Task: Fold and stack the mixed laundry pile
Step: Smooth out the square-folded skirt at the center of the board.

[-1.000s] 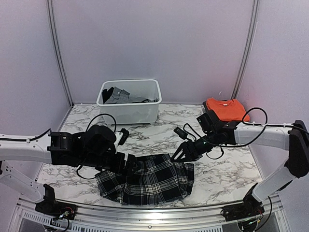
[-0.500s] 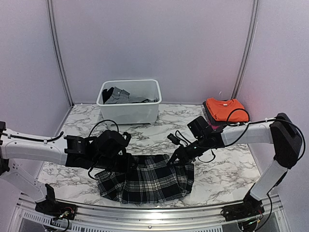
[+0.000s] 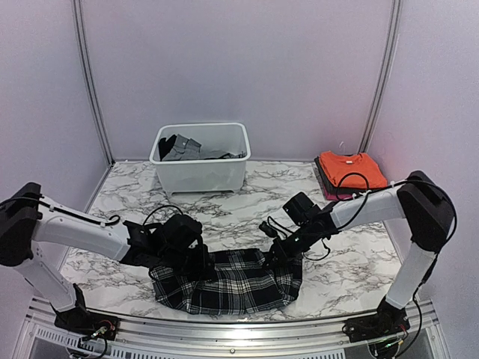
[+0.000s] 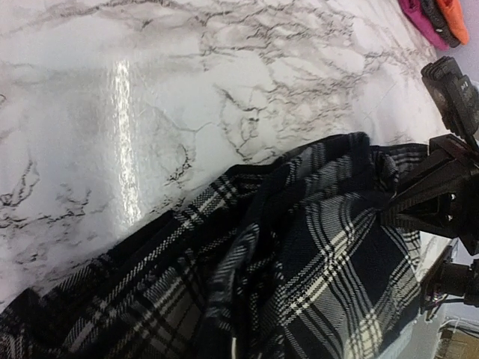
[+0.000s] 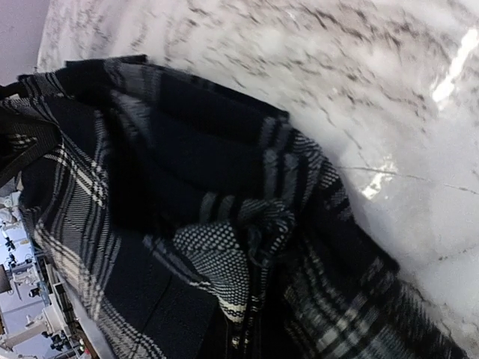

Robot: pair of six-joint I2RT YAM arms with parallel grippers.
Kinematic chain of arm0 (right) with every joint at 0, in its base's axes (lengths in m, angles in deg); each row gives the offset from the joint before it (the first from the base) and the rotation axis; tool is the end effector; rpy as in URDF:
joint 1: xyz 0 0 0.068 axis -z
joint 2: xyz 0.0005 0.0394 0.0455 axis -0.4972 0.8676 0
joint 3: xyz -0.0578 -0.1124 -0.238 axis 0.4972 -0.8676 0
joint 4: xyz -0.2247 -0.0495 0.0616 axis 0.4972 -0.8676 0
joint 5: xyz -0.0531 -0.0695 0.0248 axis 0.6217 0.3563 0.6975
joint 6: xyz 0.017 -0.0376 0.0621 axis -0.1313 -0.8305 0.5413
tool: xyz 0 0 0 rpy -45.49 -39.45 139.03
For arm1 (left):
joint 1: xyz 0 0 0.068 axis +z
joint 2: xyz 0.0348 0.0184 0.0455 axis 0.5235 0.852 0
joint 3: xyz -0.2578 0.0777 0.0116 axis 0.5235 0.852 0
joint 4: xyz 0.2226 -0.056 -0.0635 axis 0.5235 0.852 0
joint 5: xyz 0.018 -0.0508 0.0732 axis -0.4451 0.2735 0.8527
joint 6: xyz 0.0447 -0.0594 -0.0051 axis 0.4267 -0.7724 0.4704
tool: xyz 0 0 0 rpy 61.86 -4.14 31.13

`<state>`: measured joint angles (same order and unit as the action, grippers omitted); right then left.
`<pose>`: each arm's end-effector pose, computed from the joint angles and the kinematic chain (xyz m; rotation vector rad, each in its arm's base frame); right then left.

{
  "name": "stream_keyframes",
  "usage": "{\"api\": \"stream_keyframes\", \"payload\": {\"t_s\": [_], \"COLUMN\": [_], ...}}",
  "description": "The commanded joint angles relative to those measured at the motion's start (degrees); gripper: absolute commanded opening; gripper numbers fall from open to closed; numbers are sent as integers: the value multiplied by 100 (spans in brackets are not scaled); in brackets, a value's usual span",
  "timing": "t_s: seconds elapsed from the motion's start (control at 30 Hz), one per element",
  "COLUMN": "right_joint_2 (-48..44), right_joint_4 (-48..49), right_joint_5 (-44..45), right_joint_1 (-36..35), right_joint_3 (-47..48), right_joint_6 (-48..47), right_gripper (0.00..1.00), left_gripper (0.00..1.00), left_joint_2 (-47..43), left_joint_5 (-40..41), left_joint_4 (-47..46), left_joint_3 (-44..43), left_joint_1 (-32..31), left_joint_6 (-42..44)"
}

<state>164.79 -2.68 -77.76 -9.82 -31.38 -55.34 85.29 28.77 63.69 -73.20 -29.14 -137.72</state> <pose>0.2124 0.2246 0.1385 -0.7092 2.7740 1.1437 0.1540 -0.2676 0.1707 0.0334 2.5492 -0.8901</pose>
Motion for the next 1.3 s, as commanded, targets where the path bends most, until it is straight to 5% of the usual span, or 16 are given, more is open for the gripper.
{"api": "stream_keyframes", "payload": {"t_s": [0.0,0.23,0.3,0.43,0.6,0.83,0.97,1.27], "right_joint_2": [717,1515,1446,953,-133,-860,-669,915], "right_joint_4": [-425,-647,-780,-1185,-1714,-838,675,1632], "right_joint_5": [1132,1505,1517,1116,590,-964,-1654,-1710], "right_joint_1": [13,380,567,783,842,819,584,523], "right_joint_3": [-122,892,1021,1447,1759,1387,743,65], "right_joint_6": [-302,-606,-739,-1007,-1058,-69,1063,1188], "right_gripper": [0,0,0,46,64,70,69,66], "left_gripper": [0,0,7,47,98,99,99,99], "left_joint_2": [892,1601,1541,1159,272,-103,115,1204], "left_joint_5": [-70,-5,30,208,63,-1178,-2036,-1846], "left_joint_4": [156,610,890,1417,1860,1281,-896,-2106], "left_joint_3": [-84,-670,-906,-1623,-2230,-2015,-1021,-59], "left_joint_1": [119,848,1128,1306,1298,849,645,884], "left_joint_6": [20,668,1052,2105,2702,2007,753,17]}}
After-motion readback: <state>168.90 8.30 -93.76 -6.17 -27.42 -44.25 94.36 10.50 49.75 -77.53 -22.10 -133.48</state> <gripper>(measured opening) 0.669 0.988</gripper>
